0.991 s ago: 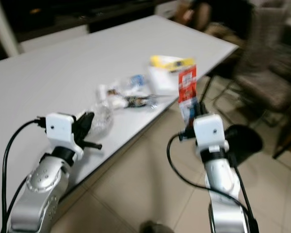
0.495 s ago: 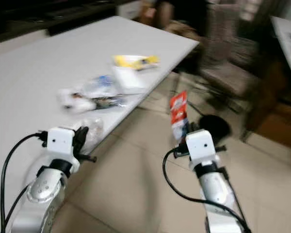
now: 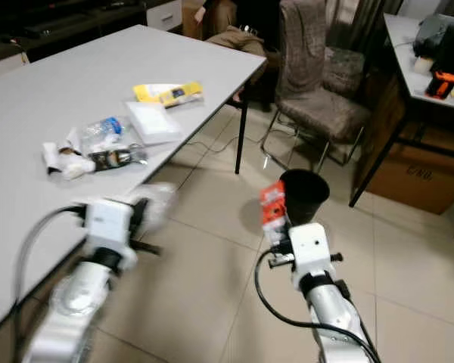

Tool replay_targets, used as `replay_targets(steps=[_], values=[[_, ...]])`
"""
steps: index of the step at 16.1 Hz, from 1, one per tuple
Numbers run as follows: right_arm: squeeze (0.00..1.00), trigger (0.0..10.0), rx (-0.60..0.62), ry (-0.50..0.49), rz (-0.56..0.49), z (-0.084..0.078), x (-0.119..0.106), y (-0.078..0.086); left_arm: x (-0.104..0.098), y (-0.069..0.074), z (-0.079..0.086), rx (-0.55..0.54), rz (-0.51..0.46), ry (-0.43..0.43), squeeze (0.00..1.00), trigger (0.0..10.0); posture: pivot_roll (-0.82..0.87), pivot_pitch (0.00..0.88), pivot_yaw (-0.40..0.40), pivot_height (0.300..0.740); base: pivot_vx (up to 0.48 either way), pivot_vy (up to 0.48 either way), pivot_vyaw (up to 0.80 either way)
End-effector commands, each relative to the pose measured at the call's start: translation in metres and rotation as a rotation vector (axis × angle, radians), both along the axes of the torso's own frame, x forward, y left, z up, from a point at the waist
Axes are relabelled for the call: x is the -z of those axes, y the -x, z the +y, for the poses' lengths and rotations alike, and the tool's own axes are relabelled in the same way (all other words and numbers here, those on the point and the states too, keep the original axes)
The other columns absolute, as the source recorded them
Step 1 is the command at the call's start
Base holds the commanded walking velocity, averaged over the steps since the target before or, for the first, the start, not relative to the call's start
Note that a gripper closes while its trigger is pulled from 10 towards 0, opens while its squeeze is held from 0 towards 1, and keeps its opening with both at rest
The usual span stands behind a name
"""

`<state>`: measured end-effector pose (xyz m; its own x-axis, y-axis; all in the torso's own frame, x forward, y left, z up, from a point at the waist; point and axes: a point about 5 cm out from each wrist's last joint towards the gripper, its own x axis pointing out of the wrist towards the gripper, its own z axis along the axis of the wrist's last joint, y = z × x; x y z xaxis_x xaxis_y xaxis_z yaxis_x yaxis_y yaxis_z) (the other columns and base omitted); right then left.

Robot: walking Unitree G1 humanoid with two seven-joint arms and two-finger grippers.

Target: Picking trash to rubbish bin

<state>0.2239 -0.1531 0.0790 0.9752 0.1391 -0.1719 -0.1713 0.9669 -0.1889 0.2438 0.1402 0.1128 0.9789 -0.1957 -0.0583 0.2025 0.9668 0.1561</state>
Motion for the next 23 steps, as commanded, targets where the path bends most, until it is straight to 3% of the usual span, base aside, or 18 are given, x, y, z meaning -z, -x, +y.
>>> replay_targets(steps=[1, 5, 8, 12, 14, 16, 20, 23], values=[[0.0, 10.0, -0.002, -0.005, 0.018, 0.0, 0.002, 0.001, -0.001, -0.002, 0.001, 0.005, -0.007, -0.014, 0.0, 10.0, 0.01, 0.0, -0.049, 0.74, 0.0, -0.458, 0.0], [0.0, 10.0, -0.002, -0.009, 0.015, 0.0, 0.002, 0.001, -0.001, -0.005, 0.0, 0.026, 0.028, 0.012, 0.0, 10.0, 0.0, 0.0, -0.043, 0.74, 0.0, -0.229, 0.0], [0.0, 10.0, 0.016, -0.007, 0.021, -0.002, 0.003, 0.002, -0.001, -0.006, 0.0, 0.024, 0.02, 0.03, 0.0, 10.0, 0.0, 0.0, -0.039, 0.74, 0.0, 0.48, 0.0], [0.0, 10.0, 0.055, 0.002, 0.046, -0.006, 0.011, 0.004, 0.001, 0.001, -0.002, 0.08, 0.01, 0.018, 0.0, 10.0, 0.0, 0.0, -0.033, 0.74, 0.0, 0.0, 0.0], [0.0, 10.0, 0.063, -0.044, 0.06, -0.008, 0.014, 0.004, -0.002, 0.001, -0.004, 0.095, -0.022, -0.035, 0.0, 10.0, 0.0, 0.0, -0.034, 0.74, 0.0, 0.0, 0.0], [0.0, 10.0, 0.065, -0.055, 0.067, -0.01, 0.015, 0.006, -0.001, 0.002, -0.005, 0.096, -0.029, -0.022, 0.0, 10.0, 0.01, 0.0, -0.042, 0.74, 0.0, 0.0, -0.37], [0.0, 10.0, 0.056, -0.057, 0.065, -0.01, 0.016, 0.004, 0.0, 0.001, -0.005, 0.101, -0.033, -0.021, 0.0, 10.0, 0.0, 0.0, -0.042, 0.74, 0.305, 0.0, -0.78], [0.0, 10.0, 0.057, -0.052, 0.061, -0.01, 0.015, 0.002, 0.0, -0.002, -0.005, 0.093, -0.034, -0.019, 0.0, 10.0, 0.0, 0.0, -0.038, 0.74, 0.334, 0.0, 0.0]])
